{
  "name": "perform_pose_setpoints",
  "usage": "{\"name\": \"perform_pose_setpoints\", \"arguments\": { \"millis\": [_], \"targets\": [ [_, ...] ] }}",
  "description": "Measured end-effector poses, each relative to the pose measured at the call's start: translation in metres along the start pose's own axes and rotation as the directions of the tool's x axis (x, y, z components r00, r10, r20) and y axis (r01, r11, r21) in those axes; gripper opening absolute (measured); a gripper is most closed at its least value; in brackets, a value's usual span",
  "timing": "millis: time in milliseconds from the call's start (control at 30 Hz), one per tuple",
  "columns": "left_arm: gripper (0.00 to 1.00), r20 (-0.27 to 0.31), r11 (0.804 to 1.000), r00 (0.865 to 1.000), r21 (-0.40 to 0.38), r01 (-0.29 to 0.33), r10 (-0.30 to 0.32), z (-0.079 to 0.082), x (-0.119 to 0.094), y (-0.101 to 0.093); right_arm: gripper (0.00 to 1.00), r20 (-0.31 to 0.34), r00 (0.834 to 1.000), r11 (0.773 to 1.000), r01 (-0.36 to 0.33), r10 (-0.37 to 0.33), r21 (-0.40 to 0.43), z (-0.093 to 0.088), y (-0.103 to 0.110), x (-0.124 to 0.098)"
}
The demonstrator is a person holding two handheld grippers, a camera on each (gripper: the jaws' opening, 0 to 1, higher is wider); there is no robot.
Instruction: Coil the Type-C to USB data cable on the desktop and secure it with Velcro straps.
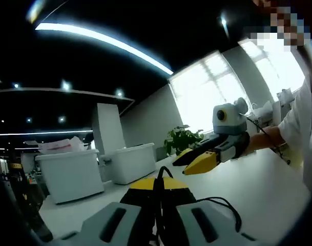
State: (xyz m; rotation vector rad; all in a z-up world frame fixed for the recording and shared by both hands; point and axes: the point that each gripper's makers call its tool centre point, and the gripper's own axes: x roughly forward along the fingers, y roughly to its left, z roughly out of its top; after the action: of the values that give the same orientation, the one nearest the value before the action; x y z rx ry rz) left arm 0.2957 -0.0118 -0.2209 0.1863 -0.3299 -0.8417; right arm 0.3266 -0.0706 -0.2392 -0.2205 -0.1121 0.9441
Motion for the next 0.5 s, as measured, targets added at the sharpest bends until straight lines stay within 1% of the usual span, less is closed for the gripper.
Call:
{"name": "perform_pose_setpoints", "arguments": {
  "millis": [33,100,133,167,200,233,300,333,400,433,500],
  "targets": [
    [0.04,0.002,1.0,1.0,0.002,0.001,-0.001,0.001,0.0,-0.001,0.23,-0.011,1.0,1.0,-0.009,0.009,0.03,-0.004,-0.001,0.001],
    [0.04,0.005,1.0,1.0,0.023,-0.009,0.009,0.004,0.0,0.0,0.2,-0.019,1.0,0.997,0.009,-0.008,0.07,-0.009,-0.009,0.0],
    [0.04,0.004,0.999,1.0,0.03,-0.01,0.01,0.004,-0.001,0.0,0.19,-0.065,0.997,0.994,0.059,-0.053,0.095,-0.022,-0.024,-0.003],
    [0.04,0.009,1.0,1.0,0.028,-0.01,0.01,0.006,-0.003,0.001,0.18,-0.112,0.992,0.991,0.076,-0.063,0.111,-0.037,-0.032,-0.005],
    [0.04,0.018,1.0,1.0,0.02,-0.007,0.007,0.007,-0.004,0.001,0.18,-0.182,0.98,0.988,0.097,-0.075,0.117,-0.056,-0.04,-0.008],
    [0.04,0.037,1.0,0.999,0.018,-0.002,0.002,0.01,-0.006,0.0,0.18,-0.237,0.968,0.987,0.11,-0.081,0.115,-0.075,-0.046,-0.01],
    [0.04,0.062,1.0,0.998,0.016,0.002,-0.003,0.017,-0.007,-0.001,0.18,-0.311,0.947,0.979,0.134,-0.082,0.151,-0.108,-0.05,-0.013],
    [0.04,0.076,1.0,0.997,0.015,0.006,-0.007,0.02,-0.008,-0.001,0.18,-0.328,0.942,0.975,0.134,-0.07,0.178,-0.119,-0.05,-0.013],
    [0.04,0.101,1.0,0.995,0.017,0.007,-0.009,0.027,-0.009,-0.003,0.17,-0.366,0.928,0.973,0.147,-0.073,0.179,-0.138,-0.054,-0.011],
    [0.04,0.113,1.0,0.994,0.017,0.007,-0.009,0.03,-0.011,-0.003,0.16,-0.38,0.922,0.974,0.148,-0.072,0.174,-0.143,-0.055,-0.01],
    [0.04,0.128,1.0,0.992,0.011,0.008,-0.01,0.034,-0.012,-0.003,0.15,-0.426,0.901,0.98,0.15,-0.08,0.133,-0.155,-0.056,-0.008]
  ]
}}
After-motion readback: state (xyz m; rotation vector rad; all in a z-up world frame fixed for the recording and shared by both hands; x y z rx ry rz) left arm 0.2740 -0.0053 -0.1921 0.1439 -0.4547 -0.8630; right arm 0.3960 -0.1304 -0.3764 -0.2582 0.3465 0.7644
